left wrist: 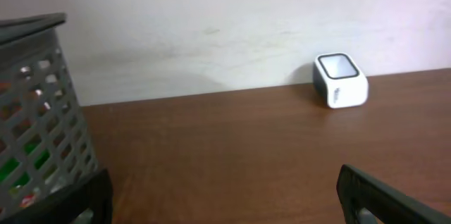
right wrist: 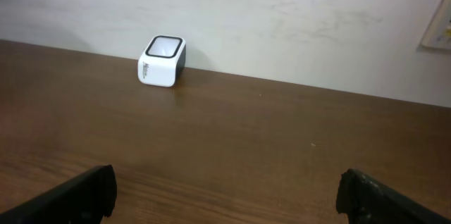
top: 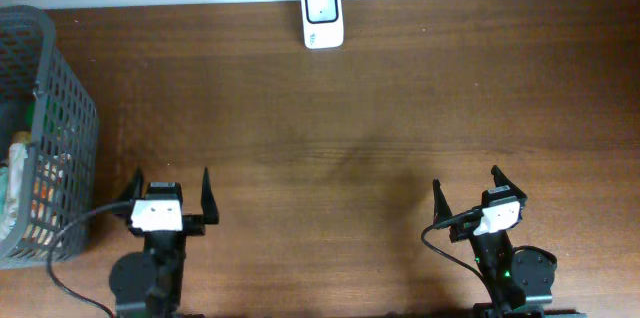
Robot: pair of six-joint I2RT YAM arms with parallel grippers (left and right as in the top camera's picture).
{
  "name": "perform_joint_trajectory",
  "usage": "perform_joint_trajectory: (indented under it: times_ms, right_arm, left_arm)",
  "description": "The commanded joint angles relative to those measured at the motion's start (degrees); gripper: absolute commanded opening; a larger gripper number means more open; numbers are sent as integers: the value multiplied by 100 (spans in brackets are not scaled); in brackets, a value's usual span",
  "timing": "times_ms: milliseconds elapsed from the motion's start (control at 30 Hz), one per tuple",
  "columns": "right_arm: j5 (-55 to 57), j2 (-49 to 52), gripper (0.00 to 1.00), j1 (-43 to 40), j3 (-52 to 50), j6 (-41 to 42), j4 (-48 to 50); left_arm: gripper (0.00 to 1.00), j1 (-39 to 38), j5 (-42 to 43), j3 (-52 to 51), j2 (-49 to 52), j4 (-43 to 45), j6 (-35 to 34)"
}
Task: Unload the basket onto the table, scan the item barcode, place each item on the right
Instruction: 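Reach the left gripper into the basket and grasp the green-lidded jar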
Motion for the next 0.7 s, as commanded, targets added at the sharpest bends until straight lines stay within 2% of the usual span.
perform_joint_trajectory:
  times_ms: [0, 133, 267, 367, 567, 633, 667]
  right_arm:
    - [13, -44, 98, 11, -46, 37, -20]
    - [13, -44, 98, 11, -46, 37, -20]
    - [13, -44, 98, 11, -46, 37, -20]
    - [13, -44, 98, 11, -46, 37, -20]
    - [13, -44, 98, 11, -46, 37, -20]
    - [13, -44, 98, 11, -46, 37, -20]
    - [13, -44, 98, 11, -46, 37, -20]
  left_arm:
    - [99, 33, 433, 914, 791, -151, -57]
    - [99, 33, 553, 2243, 1917, -1034, -55]
    - [99, 33, 1016, 4249, 3560, -2341, -55]
    - [99, 33, 1029, 6376, 5082, -3936, -48]
    - [99, 33, 1029, 9545, 7010, -6492, -48]
    - [99, 33, 726, 10072, 7368, -6859, 83]
    - [99, 33, 457, 10091, 7427, -6730, 103]
